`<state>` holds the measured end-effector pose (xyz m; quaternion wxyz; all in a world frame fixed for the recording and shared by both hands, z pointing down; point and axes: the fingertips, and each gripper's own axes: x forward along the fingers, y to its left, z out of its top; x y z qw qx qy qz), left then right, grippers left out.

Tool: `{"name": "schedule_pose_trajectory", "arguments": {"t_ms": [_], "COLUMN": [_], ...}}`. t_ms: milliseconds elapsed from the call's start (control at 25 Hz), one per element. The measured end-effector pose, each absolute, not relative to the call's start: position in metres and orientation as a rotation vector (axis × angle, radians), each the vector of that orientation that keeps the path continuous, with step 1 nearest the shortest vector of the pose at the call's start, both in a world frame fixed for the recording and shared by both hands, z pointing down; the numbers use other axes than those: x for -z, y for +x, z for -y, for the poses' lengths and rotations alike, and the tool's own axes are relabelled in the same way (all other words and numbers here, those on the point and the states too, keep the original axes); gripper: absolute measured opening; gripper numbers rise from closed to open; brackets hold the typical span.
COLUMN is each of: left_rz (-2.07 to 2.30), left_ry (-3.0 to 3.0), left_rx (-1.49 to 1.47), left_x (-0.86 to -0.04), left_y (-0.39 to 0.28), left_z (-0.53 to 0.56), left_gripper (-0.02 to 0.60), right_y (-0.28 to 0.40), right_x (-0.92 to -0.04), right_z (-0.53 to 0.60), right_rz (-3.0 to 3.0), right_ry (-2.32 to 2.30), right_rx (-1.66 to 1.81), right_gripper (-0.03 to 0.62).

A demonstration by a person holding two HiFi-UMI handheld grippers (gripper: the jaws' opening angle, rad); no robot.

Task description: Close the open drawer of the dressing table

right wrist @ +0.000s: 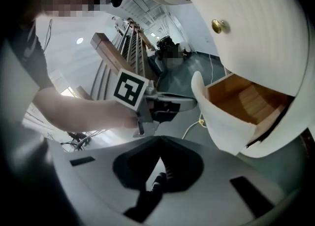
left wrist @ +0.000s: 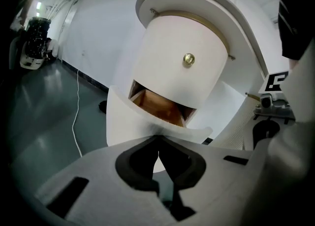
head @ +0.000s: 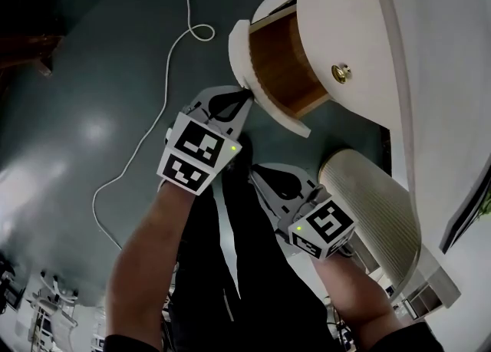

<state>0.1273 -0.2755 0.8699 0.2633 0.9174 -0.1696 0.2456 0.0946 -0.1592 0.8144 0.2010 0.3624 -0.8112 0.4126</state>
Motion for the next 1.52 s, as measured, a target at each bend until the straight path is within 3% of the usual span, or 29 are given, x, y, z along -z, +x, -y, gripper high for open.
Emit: {"name": "schedule_pose_trajectory", "arguments": {"t_ms": [840, 1280, 1520], "left_rz": [0.414, 0.400, 0.465], "left_ry": [2.576, 2.579, 2.550], "left_rx": [-0.512, -0.512, -0.467], "left_x": [-0.866, -0.860, -0.832], "left_y": [0.225, 0.225, 0.192], "left_z": [0.316, 0.316, 0.314], "left_gripper": [0.008, 0.009, 0.009], "right_y": [0.144, 0.131, 0.116], "right_x": [-0.808, -0.809, -0.792], "right_z": [0.156, 0.154, 0.162], "right_rz": [2.240, 2.230, 2.253], "right_ry": [1.119, 1.129, 1.106], "right_rx": [-1.127, -1.147, -1.122], "right_gripper": [0.006, 0.006, 0.006]}}
